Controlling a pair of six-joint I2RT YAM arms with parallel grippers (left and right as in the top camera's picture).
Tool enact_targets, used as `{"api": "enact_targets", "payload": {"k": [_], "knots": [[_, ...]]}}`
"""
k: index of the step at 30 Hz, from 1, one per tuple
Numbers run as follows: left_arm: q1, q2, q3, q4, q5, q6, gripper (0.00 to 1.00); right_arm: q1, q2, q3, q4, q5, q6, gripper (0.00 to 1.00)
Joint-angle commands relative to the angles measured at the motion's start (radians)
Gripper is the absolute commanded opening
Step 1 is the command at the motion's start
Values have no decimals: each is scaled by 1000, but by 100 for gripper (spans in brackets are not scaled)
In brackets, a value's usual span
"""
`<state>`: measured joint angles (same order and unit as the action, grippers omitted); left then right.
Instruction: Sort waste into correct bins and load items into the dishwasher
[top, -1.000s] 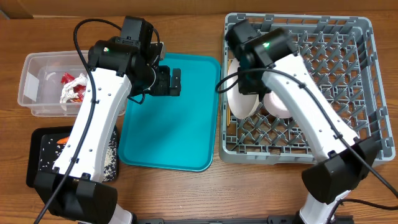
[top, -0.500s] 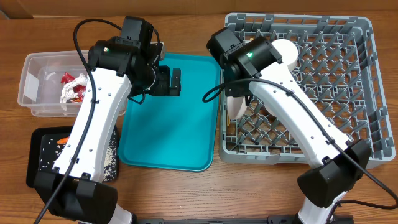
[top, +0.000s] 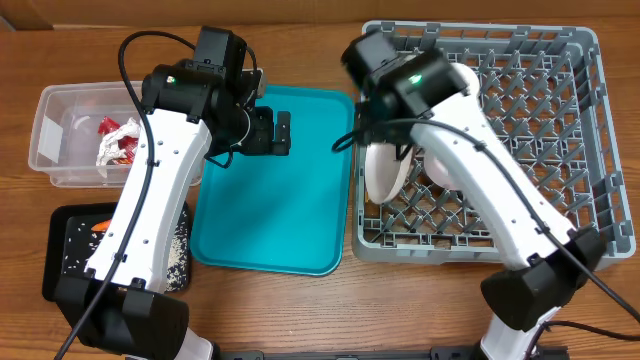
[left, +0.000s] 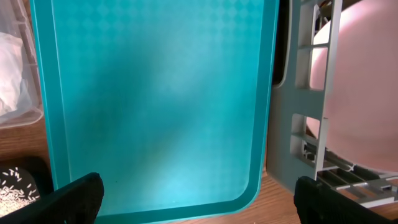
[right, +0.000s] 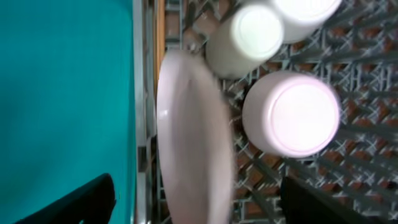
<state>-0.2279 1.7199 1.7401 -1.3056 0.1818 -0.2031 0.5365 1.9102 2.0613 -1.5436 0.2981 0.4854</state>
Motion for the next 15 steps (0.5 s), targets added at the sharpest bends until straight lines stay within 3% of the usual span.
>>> {"api": "enact_targets", "payload": {"k": [1, 8, 15], "knots": [[-2, 8, -5, 0, -9, -3, 100, -45, -37, 104, -27, 7, 6, 91], [-2, 8, -5, -11, -8, -3, 100, -153, -57, 169, -89, 4, 6, 100], [-2, 8, -5, -18, -5, -3, 100, -249, -59, 167, -119, -4, 5, 100]]}}
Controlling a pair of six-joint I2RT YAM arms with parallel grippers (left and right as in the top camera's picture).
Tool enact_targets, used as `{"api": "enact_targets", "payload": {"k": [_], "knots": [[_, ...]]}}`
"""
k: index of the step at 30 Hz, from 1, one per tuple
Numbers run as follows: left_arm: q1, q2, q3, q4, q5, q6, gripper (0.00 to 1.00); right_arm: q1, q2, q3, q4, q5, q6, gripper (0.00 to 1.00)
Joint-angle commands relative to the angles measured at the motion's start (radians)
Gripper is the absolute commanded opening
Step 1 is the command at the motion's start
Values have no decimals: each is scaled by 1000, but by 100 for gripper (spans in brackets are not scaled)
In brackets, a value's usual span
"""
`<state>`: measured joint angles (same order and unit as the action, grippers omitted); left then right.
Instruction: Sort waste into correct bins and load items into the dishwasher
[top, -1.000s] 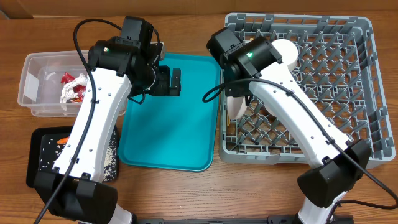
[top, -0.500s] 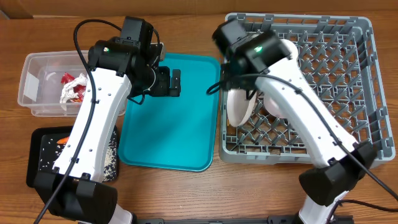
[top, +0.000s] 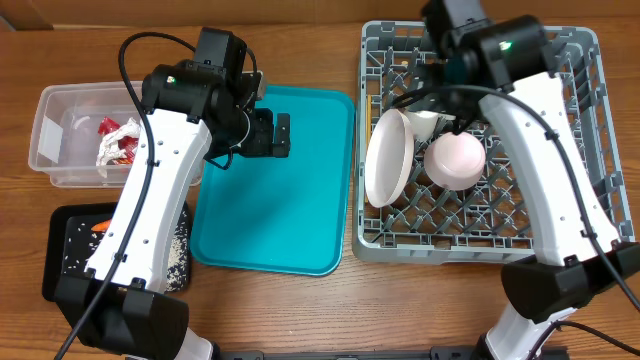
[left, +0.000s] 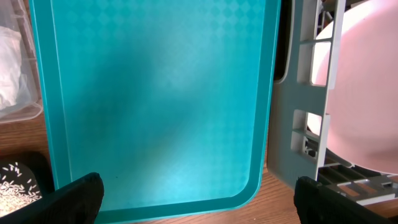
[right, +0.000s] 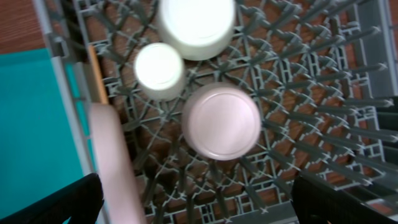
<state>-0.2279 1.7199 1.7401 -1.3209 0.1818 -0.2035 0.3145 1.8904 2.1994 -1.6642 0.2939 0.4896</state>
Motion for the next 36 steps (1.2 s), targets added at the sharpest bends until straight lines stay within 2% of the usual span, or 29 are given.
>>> {"api": "enact_targets", "payload": {"k": [1, 16, 23, 25, 27, 28, 29, 32, 36], "knots": [[-2, 8, -5, -4, -5, -3, 100, -36, -39, 29, 2, 0, 2, 100], [-10, 10, -7, -44, -51, -18, 100, -50, -39, 29, 16, 0, 2, 100], [-84, 10, -154, -28, -51, -37, 88, -50, -39, 29, 16, 0, 2, 100], [-109, 10, -228, 6, -51, -49, 83, -50, -39, 29, 16, 0, 2, 100], [-134, 10, -304, 53, -50, -64, 67, -50, -39, 29, 16, 0, 2, 100], [-146, 10, -338, 76, -43, -75, 56, -50, -39, 29, 16, 0, 2, 100], [-156, 10, -367, 97, -23, -74, 39, -50, -39, 29, 16, 0, 2, 100], [-177, 10, -413, 126, 35, -72, 6, -50, -39, 29, 16, 0, 2, 100], [-206, 10, -457, 110, 56, -65, 4, -50, -39, 29, 16, 0, 2, 100]]}}
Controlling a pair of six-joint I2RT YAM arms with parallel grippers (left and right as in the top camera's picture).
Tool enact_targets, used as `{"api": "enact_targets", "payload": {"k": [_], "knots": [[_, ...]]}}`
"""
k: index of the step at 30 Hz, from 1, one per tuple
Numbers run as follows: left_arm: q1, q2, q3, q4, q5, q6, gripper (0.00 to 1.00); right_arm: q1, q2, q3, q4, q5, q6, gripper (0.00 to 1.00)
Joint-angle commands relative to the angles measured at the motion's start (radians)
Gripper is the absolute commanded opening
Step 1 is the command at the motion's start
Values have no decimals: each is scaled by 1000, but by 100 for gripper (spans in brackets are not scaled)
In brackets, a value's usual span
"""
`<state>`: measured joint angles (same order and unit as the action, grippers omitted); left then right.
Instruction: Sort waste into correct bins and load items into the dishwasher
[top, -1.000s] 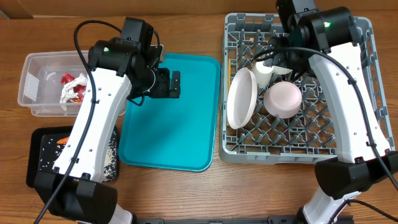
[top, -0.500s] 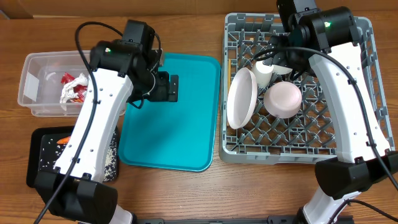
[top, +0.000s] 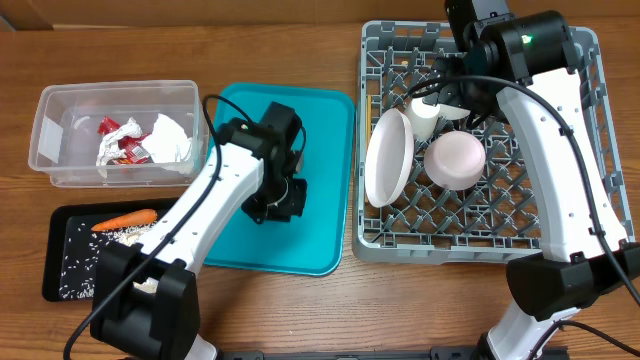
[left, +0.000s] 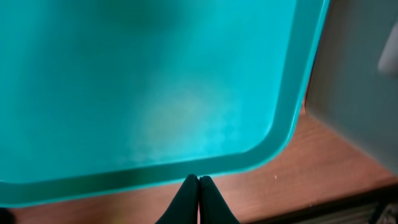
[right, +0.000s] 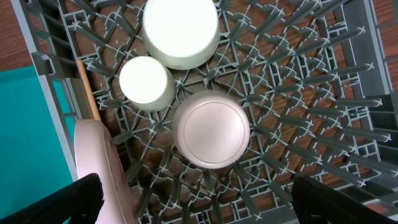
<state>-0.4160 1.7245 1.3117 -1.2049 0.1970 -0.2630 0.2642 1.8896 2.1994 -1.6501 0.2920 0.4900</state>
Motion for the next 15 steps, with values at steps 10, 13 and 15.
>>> {"api": "enact_targets", "payload": {"k": [10, 13, 15], "knots": [[-161, 5, -167, -9, 68, 16, 4, 1, -38, 29, 2, 2, 1, 100], [-196, 5, -182, -11, 69, 14, 4, 1, -38, 29, 2, 2, 1, 100], [-213, 5, -189, -13, 70, 5, 4, 1, -38, 29, 2, 2, 1, 100]]}}
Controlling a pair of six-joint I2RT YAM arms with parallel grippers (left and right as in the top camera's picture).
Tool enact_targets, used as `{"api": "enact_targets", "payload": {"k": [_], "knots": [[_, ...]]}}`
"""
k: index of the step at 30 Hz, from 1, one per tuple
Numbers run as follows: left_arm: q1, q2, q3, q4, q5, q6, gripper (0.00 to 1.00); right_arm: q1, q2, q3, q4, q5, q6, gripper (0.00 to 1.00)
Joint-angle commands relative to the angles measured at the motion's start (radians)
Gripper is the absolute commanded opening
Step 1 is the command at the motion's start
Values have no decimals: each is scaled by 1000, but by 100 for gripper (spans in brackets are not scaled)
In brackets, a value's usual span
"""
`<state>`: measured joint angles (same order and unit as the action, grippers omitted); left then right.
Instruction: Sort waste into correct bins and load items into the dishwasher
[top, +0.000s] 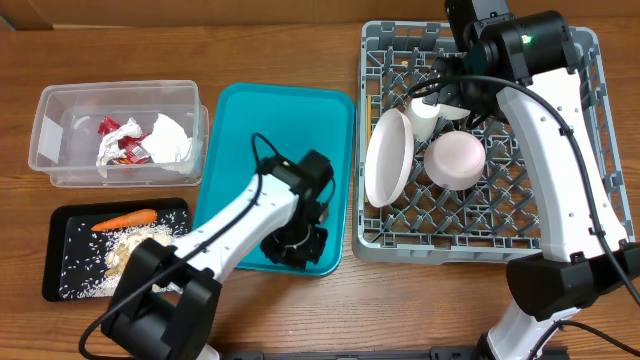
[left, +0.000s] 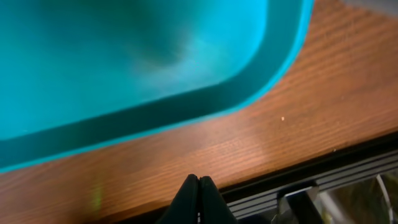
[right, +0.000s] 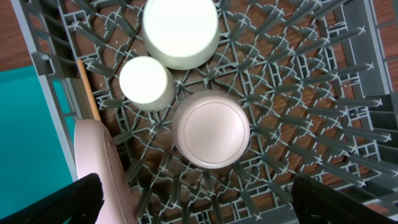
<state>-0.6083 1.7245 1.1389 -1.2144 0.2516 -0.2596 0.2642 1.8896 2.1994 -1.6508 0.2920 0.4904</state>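
The grey dish rack (top: 580, 150) holds a pink plate (top: 385, 160) standing on edge, an upturned pink bowl (top: 455, 160) and a white cup (top: 425, 115). In the right wrist view a white bowl (right: 180, 31) sits beyond the cup (right: 146, 81). My right gripper (right: 198, 182) hangs open high above the rack, holding nothing. My left gripper (left: 199, 179) is shut and empty. It is low over the near right corner of the bare teal tray (top: 270, 130), its tips past the rim (left: 186, 106) over wood.
At the left, a clear bin (top: 60, 140) holds red wrappers and a white tissue. A black tray (top: 70, 270) in front of it holds a carrot and rice. The table's front edge (left: 323, 177) lies just beyond the left fingertips.
My left gripper, still shut, has moved from over the middle of the teal tray to its near right corner. The right arm and the rack's contents have not changed.
First my right gripper was open low over the plate at the rack's left side, and my left gripper was open over the tray's far end. Then the right gripper was over the far rack, the plate left leaning. Later the left gripper was shut, nearer the table's front.
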Motion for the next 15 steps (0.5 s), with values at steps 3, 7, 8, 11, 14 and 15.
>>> {"api": "enact_targets", "payload": {"k": [3, 7, 8, 11, 14, 15], "knots": [[-42, 5, -42, 23, 34, -18, 5, 1, -38, 29, 3, 2, 1, 100], [-56, 5, -84, 81, 87, -18, 4, 1, -38, 29, 3, 2, 1, 100], [-56, 5, -95, 98, 90, -18, 4, 1, -38, 29, 3, 2, 1, 100], [-56, 5, -111, 124, 89, -18, 4, 1, -38, 29, 3, 2, 1, 100], [-56, 5, -129, 154, 89, -18, 4, 1, -38, 29, 3, 2, 1, 100], [-56, 5, -137, 166, 89, -18, 4, 1, -38, 29, 3, 2, 1, 100]]}}
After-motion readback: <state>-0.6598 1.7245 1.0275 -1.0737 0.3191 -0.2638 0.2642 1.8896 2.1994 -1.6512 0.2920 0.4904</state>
